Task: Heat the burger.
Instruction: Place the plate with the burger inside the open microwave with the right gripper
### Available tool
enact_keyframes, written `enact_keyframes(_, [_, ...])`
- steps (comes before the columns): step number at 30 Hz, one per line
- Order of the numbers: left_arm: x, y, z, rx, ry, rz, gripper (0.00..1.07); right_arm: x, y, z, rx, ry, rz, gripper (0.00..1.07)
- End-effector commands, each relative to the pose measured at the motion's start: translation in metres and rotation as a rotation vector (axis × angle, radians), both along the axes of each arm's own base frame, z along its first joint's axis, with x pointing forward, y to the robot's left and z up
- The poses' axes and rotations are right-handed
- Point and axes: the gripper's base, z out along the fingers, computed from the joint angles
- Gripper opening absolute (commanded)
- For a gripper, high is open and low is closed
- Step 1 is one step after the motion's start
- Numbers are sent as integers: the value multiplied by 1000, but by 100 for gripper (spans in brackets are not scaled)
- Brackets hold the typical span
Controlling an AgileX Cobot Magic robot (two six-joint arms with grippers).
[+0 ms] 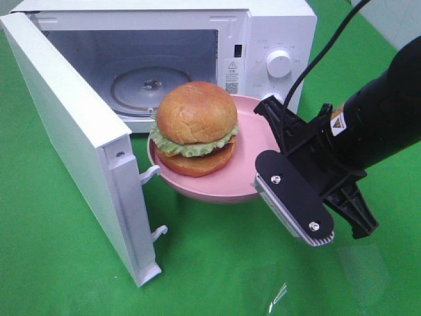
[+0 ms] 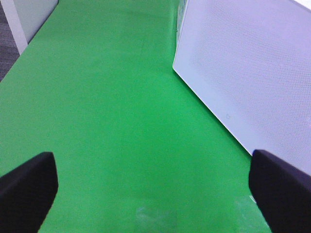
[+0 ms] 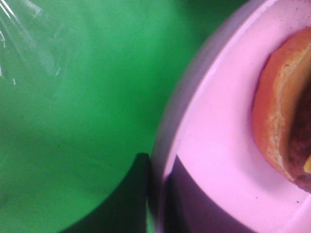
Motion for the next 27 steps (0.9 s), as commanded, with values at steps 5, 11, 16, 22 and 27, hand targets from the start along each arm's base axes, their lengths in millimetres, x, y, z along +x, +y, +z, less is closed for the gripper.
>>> enact_keyframes(5, [-2, 0, 2, 4, -34, 3, 101, 17, 12, 9, 58, -66, -3, 0])
enact_keyframes(11, [-2, 0, 2, 4, -34, 3, 101, 31, 23, 5, 55, -63, -3, 0])
enact_keyframes(16, [-2, 0, 2, 4, -34, 3, 101, 38, 29, 3, 61, -64, -5, 0])
enact_keyframes(22, [-2, 0, 2, 4, -34, 3, 101, 47, 54, -2, 69, -68, 36, 0])
enact_keyframes(27, [-2, 0, 2, 4, -34, 3, 101, 54, 60, -3, 71, -69, 35, 0])
